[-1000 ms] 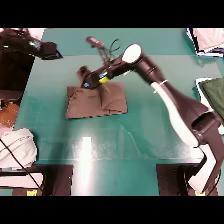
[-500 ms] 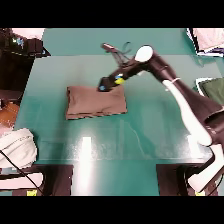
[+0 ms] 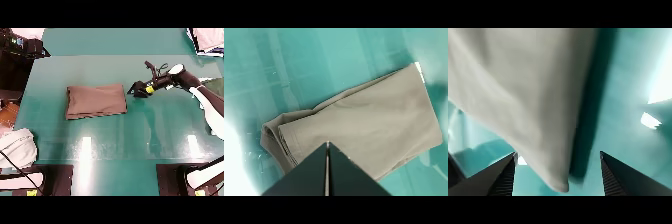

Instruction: Fold the shirts.

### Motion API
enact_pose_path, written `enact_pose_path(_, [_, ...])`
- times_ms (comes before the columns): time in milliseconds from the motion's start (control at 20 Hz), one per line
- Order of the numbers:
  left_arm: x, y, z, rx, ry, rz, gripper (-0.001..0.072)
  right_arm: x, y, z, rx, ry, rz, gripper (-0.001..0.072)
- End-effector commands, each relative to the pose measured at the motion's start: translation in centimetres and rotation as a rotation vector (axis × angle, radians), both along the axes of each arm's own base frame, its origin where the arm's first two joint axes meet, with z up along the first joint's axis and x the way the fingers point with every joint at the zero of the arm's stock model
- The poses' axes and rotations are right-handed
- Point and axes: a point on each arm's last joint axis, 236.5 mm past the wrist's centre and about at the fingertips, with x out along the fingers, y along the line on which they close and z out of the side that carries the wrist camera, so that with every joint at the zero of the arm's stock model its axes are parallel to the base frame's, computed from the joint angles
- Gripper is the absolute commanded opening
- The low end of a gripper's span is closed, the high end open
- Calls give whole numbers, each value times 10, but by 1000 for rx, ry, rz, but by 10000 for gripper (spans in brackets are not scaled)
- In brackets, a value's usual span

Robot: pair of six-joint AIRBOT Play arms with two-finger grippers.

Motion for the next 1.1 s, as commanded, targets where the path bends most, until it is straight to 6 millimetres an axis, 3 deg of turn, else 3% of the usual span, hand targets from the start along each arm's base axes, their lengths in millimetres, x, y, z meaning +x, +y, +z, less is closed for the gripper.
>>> enact_pose_path(0, [0, 0, 1, -3, -1, 0, 24, 5, 15, -18, 92, 80, -59, 605])
enact_pose_path(200, [-1, 0, 0, -3, 5, -3, 24, 5, 64, -28, 113, 75, 38, 605])
enact_pose_path(400, [-7, -1, -3, 1, 29, -15, 24, -8, 114, -31, 148, 77, 108, 591])
enact_pose_path(450, [-7, -1, -4, 1, 30, -15, 24, -9, 123, -32, 152, 70, 111, 526])
enact_pose_path(600, [-8, -1, -4, 2, 33, -18, 24, -7, 138, -25, 149, -29, 160, 16])
enact_pose_path(650, [-9, -2, -5, 3, 38, -20, 24, -5, 139, -19, 156, -46, 170, 18])
enact_pose_path(750, [-11, -2, -6, 4, 48, -25, 24, 2, 131, -1, 166, -79, 176, 16])
enact_pose_path(850, [-14, -6, -7, 3, 56, -37, 24, 19, 101, 30, 175, -129, 119, 15])
enact_pose_path(950, [-16, -15, -8, 5, 61, -58, 24, 36, 53, 62, 174, -182, 27, 15])
enact_pose_path(1050, [-20, -38, -11, 2, 61, -103, 24, 48, -16, 87, 130, -238, -91, 15])
